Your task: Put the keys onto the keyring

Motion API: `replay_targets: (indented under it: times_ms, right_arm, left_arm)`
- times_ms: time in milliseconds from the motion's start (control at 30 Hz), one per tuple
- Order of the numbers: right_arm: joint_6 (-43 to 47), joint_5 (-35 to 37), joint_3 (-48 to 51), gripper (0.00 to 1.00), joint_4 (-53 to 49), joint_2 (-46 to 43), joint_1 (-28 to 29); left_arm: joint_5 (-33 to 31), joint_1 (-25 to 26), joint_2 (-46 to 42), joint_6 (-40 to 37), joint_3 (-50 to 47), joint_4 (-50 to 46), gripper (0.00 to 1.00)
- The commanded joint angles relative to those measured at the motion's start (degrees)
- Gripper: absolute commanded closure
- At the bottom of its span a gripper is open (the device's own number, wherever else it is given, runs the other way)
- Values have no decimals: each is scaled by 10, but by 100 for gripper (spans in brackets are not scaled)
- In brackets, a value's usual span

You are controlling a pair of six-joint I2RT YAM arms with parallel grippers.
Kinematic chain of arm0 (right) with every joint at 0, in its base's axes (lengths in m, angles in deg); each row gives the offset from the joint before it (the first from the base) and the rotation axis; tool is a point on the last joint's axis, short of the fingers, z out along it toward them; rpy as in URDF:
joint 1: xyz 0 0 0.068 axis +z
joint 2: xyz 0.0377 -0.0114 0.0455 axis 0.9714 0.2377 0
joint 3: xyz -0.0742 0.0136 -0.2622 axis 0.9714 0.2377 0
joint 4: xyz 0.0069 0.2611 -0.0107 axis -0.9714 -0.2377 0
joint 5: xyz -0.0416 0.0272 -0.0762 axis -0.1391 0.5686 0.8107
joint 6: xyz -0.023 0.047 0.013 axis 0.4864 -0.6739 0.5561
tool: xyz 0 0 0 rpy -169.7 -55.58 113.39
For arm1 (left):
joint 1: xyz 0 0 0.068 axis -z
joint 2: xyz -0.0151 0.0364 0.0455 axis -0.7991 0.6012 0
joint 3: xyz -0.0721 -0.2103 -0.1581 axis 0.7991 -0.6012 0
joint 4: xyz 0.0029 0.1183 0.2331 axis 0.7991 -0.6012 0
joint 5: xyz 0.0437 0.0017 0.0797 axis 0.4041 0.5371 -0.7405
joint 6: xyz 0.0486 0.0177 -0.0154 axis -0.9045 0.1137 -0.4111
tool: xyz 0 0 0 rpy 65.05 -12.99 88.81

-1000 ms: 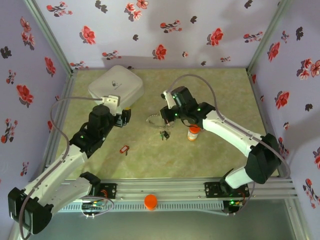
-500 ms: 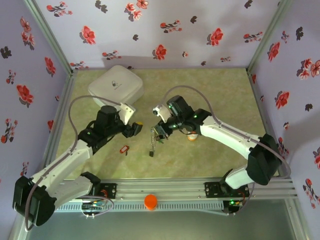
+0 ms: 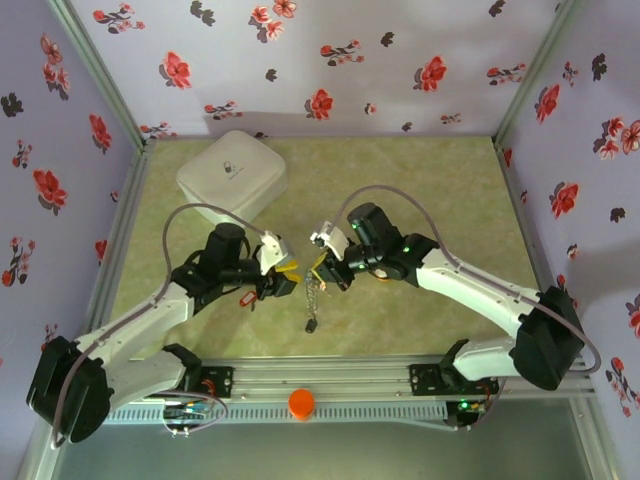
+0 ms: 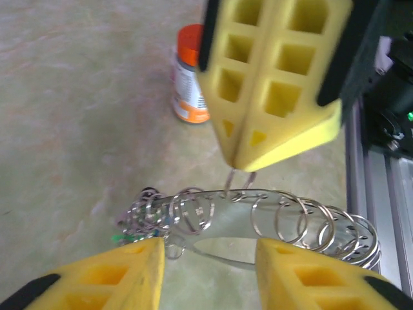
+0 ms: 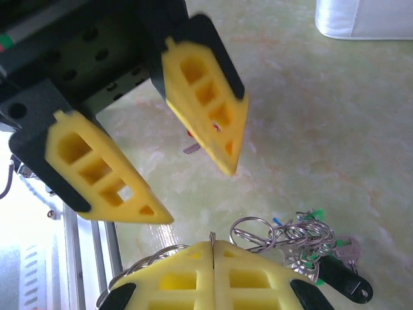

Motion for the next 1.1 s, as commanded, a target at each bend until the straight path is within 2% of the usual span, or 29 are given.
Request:
replay_targets:
  times_ms: [0,100,467,600,1067]
  right_arm:
    - [35,-23,-7,100,13,-10,9]
    - [45,-26,-9,100,7,-10,14]
    - [74,-8,-19,100,-15,-1,28]
    - [82,-4,-26,100,-26,5,32]
    - [68,5,-24,100,1,12,45]
  left_arm:
    - [41,8,15,-41,8,13,62]
    - [51,11,26,-55,9,19,68]
    - [84,11,34,-69,9,28,71]
    - [87,11,29,-74,9,25,77]
    - [108,11,25,-75,7,20,89]
